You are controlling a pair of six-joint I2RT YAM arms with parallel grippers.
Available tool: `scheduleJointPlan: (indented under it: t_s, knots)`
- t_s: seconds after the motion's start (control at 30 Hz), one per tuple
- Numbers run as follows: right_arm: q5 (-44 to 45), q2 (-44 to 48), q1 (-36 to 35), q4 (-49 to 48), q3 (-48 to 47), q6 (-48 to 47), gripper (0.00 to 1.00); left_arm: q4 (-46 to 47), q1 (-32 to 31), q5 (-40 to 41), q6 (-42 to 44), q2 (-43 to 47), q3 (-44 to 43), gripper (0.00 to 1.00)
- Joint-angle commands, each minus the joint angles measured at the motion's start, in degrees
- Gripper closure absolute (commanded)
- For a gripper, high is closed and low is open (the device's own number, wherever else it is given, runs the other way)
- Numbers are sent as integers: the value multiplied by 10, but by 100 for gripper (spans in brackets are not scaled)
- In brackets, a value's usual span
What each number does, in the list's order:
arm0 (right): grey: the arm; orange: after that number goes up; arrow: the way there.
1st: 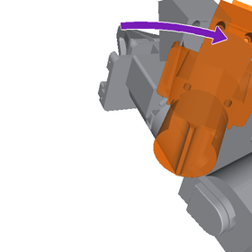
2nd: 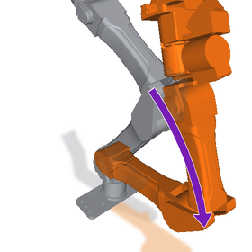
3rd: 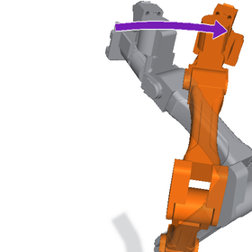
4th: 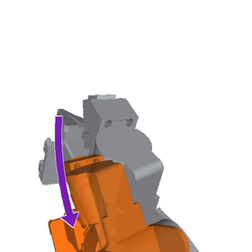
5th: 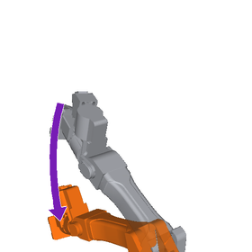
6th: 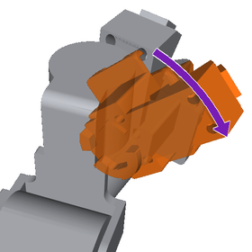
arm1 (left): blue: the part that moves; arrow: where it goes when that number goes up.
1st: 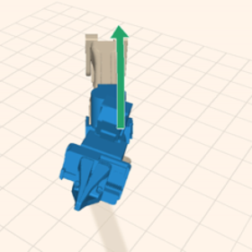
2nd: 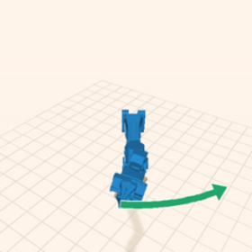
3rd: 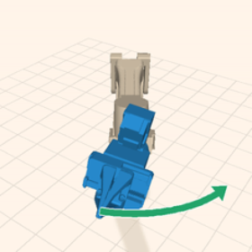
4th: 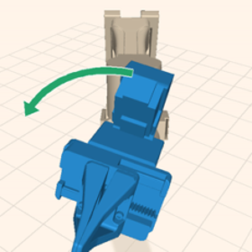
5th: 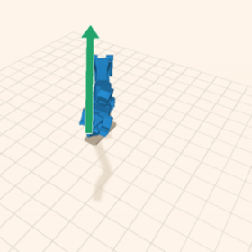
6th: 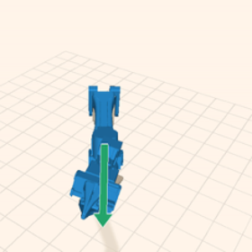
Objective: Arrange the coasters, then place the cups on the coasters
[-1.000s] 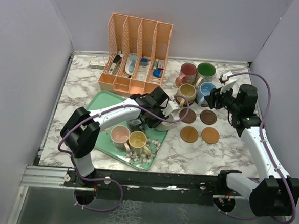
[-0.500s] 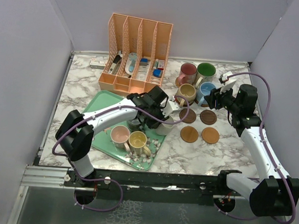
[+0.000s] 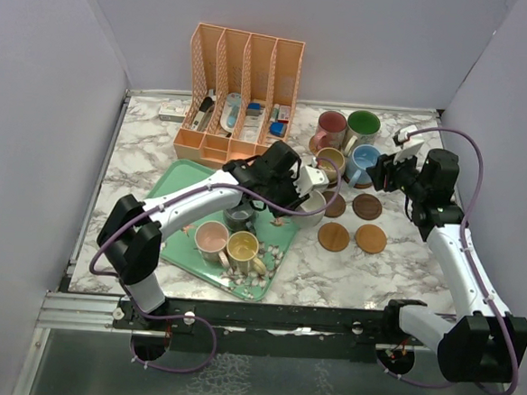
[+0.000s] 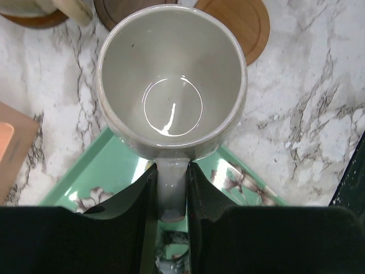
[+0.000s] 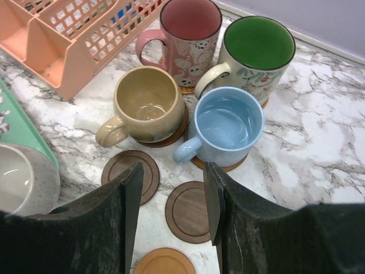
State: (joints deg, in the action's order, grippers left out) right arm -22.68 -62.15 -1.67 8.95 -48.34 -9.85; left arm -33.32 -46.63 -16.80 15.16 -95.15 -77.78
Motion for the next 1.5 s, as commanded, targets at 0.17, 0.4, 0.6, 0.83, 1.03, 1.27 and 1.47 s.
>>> scheduleJointPlan:
  t_s: [0.17, 0.4, 0.6, 0.83, 1.03, 1.27, 1.47]
  knots:
    - [23, 7, 30, -8, -9, 14, 53, 187, -4, -75, -64, -42, -13, 100]
    - [19, 1, 50, -10, -8, 15, 53, 292, -10, -66, -131, -62, 16, 100]
    - [11, -3, 63, -11, -7, 15, 53, 326, -27, -34, -138, -86, 10, 100]
    - [4, -9, 69, -13, -6, 15, 53, 330, -38, 4, -137, -118, -23, 100]
    - [-2, -14, 69, -14, -5, 14, 53, 330, -40, 32, -140, -142, -44, 100]
    - [-8, -17, 69, -13, -7, 14, 53, 325, -41, 27, -139, -162, -67, 100]
    - [14, -21, 69, -14, -8, 19, 53, 307, -48, 26, -132, -183, -106, 100]
